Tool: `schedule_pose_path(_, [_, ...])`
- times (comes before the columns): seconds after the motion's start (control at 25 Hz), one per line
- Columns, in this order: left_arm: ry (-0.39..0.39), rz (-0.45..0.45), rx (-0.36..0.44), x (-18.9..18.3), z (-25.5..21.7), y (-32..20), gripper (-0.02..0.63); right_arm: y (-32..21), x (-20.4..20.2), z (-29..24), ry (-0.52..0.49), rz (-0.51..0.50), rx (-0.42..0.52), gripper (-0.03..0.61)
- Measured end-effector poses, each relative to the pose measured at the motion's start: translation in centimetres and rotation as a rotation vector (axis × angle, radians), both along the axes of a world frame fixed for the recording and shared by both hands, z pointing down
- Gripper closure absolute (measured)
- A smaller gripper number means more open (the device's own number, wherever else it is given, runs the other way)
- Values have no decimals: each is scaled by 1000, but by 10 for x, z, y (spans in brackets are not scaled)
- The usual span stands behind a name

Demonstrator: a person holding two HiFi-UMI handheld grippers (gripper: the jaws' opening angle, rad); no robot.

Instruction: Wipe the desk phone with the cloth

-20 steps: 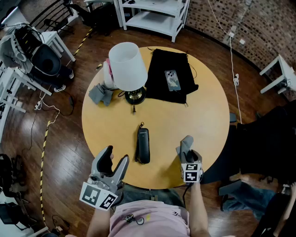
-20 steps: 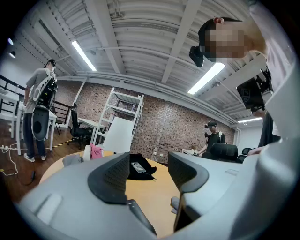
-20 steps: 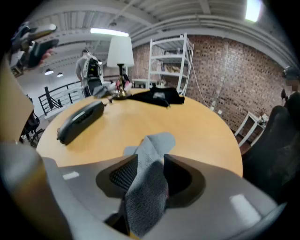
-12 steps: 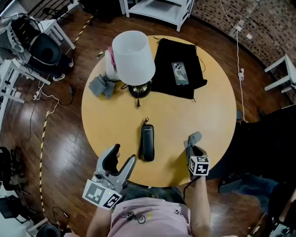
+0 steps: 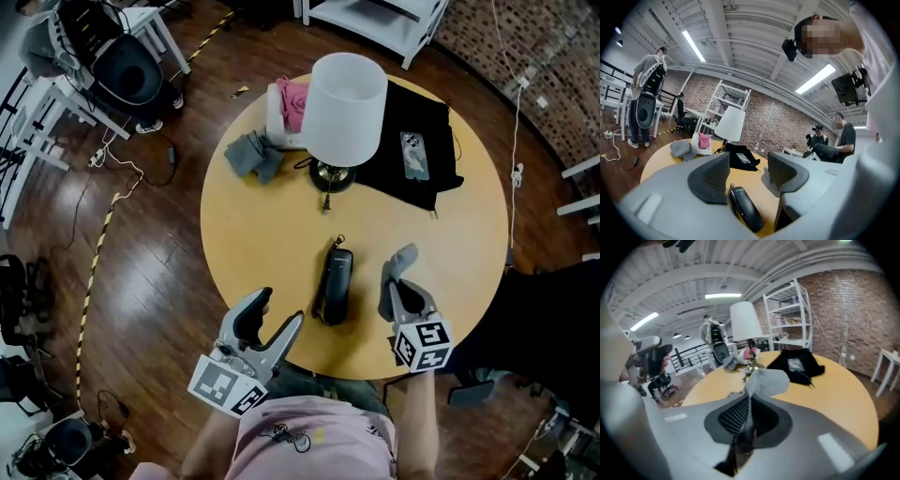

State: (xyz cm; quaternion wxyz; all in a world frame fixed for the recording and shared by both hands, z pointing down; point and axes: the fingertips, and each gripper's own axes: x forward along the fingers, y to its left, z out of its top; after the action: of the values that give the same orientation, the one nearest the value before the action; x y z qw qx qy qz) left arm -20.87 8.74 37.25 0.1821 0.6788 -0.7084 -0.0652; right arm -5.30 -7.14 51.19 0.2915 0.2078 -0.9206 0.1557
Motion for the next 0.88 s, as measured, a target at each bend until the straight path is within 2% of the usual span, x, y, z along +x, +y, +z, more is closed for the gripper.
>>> schedule_pose_path(0.12, [-2,1,-28,-1,13,5,368,26,-70,11,60,-168,-7,555])
schedule_pose_path(0.24, [5,6,-43,0,21,10,368,49,-107,41,148,-265,-38,554])
schedule_pose_path(0.36, [4,15,-53,-2,30,13,368,85,-98,50,196,-343,-78,554])
schedule_pose_path(0.52, [26,27,-57,-7,44,14,368,157,-41,73,277,-426,-199,554])
schedule_pose_path(0.64, [41,56,-61,-6,55,6,368,155,-28,81,290,-375,-201,554])
schedule_pose_path(0.76, [49,77,-69,-4,64,-5,368,99,-61,61,204,-258,-136,554])
schedule_pose_path(0.88, [54,79,-89,2,66,-16,368,56,-87,48,164,-192,-107,554])
